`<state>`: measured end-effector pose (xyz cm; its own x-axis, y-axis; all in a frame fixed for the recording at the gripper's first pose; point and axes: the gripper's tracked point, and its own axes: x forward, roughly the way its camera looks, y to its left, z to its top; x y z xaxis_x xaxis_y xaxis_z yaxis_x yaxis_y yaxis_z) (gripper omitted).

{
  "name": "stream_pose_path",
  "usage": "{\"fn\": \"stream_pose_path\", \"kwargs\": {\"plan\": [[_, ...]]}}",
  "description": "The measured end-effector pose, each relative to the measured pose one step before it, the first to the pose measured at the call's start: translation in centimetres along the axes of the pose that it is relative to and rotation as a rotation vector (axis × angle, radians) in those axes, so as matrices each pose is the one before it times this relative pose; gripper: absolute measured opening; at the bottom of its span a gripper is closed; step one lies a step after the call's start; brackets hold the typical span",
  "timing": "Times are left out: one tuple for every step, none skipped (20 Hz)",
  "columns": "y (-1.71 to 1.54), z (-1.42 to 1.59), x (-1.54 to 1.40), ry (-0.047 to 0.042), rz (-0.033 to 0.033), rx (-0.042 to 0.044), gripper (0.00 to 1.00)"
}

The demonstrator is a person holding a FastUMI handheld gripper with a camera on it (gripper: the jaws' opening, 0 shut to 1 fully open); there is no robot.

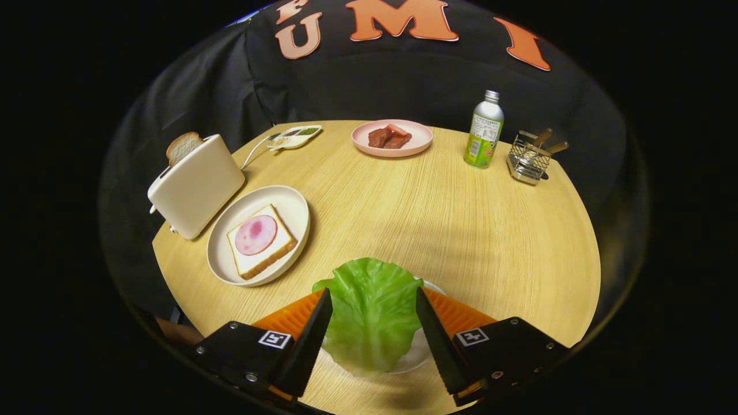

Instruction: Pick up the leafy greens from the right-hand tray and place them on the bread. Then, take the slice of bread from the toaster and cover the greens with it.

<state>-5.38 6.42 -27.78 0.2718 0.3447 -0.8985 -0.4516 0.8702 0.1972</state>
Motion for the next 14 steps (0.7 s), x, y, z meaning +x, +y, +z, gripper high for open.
{"fn": "stream_pose_path", "kwargs": {"plan": [[-0.279,-0.524,0.349,0.02845,-0.00813,-0.00996,0.88],[-0.280,-0.572,0.557,0.02951,-0.01121,-0.00885,0.88],[-0.063,-0.388,0.351,0.02169,-0.00208,-0.00412,0.88],[0.155,-0.388,0.300,0.01982,0.00181,-0.00383,0.88],[0.158,-0.214,0.217,0.01182,0.00386,-0.01015,0.88],[0.254,-0.173,0.347,0.00545,0.00457,-0.01773,0.88],[0.044,-0.318,0.348,0.01377,0.00032,-0.01898,0.88],[-0.093,-0.506,0.440,0.01965,-0.00852,-0.00457,0.88],[-0.112,0.329,-0.226,-0.01154,-0.01183,-0.00816,0.85],[-0.122,-0.115,0.439,0.00549,-0.00387,-0.00279,0.84],[-0.027,0.134,-0.196,-0.00803,-0.00153,0.00309,0.79],[0.015,-0.110,0.049,0.00795,-0.00107,-0.00140,0.78],[-0.044,0.141,-0.090,-0.00733,-0.00031,0.00023,0.74],[0.050,-0.082,0.093,-0.00042,-0.00170,0.00156,0.73]]}}
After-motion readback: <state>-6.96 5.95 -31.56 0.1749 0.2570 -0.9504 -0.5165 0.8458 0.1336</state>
